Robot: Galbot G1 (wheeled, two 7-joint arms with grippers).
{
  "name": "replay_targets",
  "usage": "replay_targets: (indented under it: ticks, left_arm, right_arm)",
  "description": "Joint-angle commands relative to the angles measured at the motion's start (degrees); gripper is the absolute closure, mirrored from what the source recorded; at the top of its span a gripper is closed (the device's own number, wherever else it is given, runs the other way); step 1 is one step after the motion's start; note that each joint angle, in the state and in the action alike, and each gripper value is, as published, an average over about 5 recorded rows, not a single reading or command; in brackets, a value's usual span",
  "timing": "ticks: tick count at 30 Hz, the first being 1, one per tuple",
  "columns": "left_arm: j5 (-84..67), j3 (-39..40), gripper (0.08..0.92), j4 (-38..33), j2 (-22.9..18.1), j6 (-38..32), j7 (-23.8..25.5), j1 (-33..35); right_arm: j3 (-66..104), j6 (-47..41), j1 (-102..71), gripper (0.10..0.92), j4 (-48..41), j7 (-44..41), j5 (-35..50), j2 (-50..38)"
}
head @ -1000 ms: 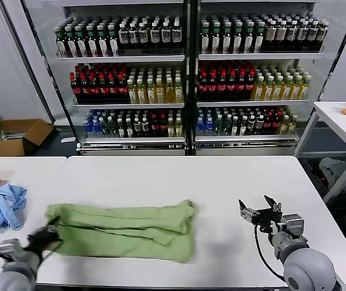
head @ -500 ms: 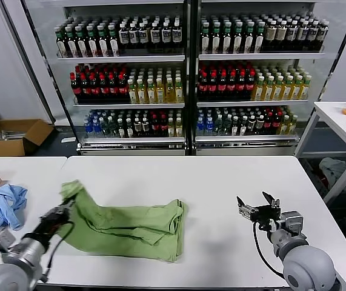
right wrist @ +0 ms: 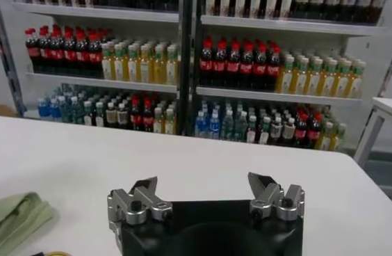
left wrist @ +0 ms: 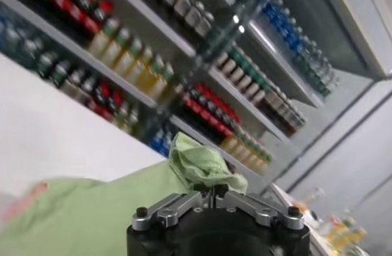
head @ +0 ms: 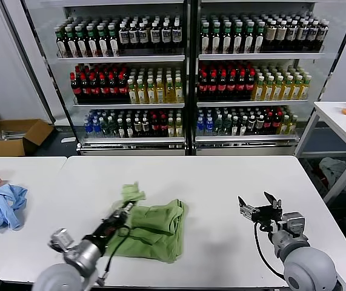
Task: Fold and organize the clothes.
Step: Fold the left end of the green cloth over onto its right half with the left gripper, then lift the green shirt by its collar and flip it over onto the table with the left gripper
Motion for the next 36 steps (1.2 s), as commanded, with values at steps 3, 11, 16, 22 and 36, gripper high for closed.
replay_targets:
  ticks: [3, 11, 16, 22, 36]
  left_arm:
    - [9.1, 15.9, 0.904, 6.8, -3.8, 1.0, 0.0, -6.4]
    - [13.6, 16.8, 0.746, 0.4, -1.2, 1.9, 5.0, -4.6]
    - [12.0, 13.3, 0.599, -4.0, 0.2, 2.1, 5.1, -2.3]
    - [13.0, 2.1, 0.425, -2.9, 1.3, -0.4, 0.6, 1.0]
    - [22.8, -5.7, 0.177, 10.8, 2.5, -2.3, -4.0, 4.7]
  right_arm:
    - [0.6, -0.1, 0.0, 0.203, -0.2, 0.0, -0.1, 0.1]
    - [0.4, -0.1, 0.4, 0.203, -0.7, -0.1, -0.1, 0.2]
    - [0.1, -0.1, 0.6, 0.203, -1.2, -0.1, -0.1, 0.2]
    - [-0.6, 0.0, 1.2, 0.203, -1.6, -0.1, -0.3, 0.9]
    - [-1.1, 0.2, 1.3, 0.203, -1.9, -0.2, -0.7, 1.2]
